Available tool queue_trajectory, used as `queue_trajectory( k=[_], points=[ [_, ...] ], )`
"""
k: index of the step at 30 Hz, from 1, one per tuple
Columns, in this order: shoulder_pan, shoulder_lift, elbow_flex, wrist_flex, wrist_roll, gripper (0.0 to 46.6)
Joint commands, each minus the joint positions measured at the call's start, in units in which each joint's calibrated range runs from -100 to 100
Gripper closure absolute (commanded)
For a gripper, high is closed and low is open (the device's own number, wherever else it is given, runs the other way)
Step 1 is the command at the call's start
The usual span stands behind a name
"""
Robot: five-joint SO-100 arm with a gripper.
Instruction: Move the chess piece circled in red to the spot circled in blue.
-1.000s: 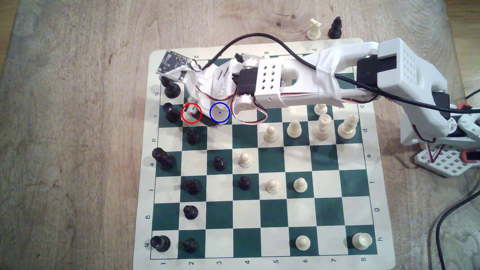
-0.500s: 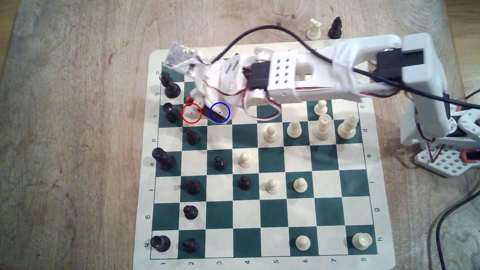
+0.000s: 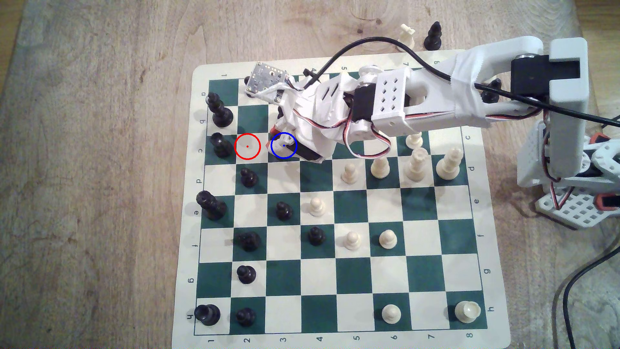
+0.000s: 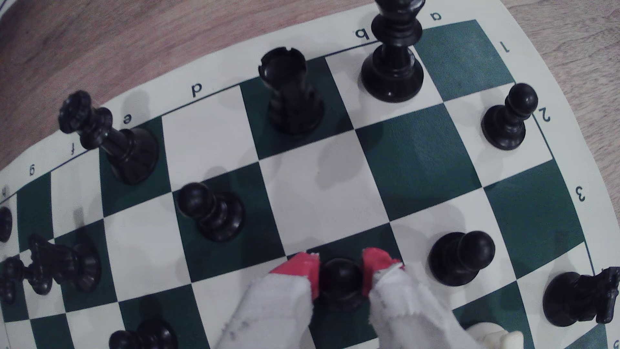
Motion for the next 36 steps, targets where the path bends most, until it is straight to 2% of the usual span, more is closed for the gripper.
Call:
queue_trajectory(
  k=[1, 23, 25, 30, 36],
  points=[
    [-0.18, -6.66, 0.21, -1.81, 0.15, 46.4],
    [0.45, -6.58, 1.84, -1.65, 1.37, 45.9],
    [0.45, -6.49, 1.84, -1.65, 1.42, 40.9],
    [0.76, -6.66, 1.38, -1.65, 1.42, 33.0],
    [0.84, -7.68, 1.38, -0.50, 1.42, 29.7]
  ],
)
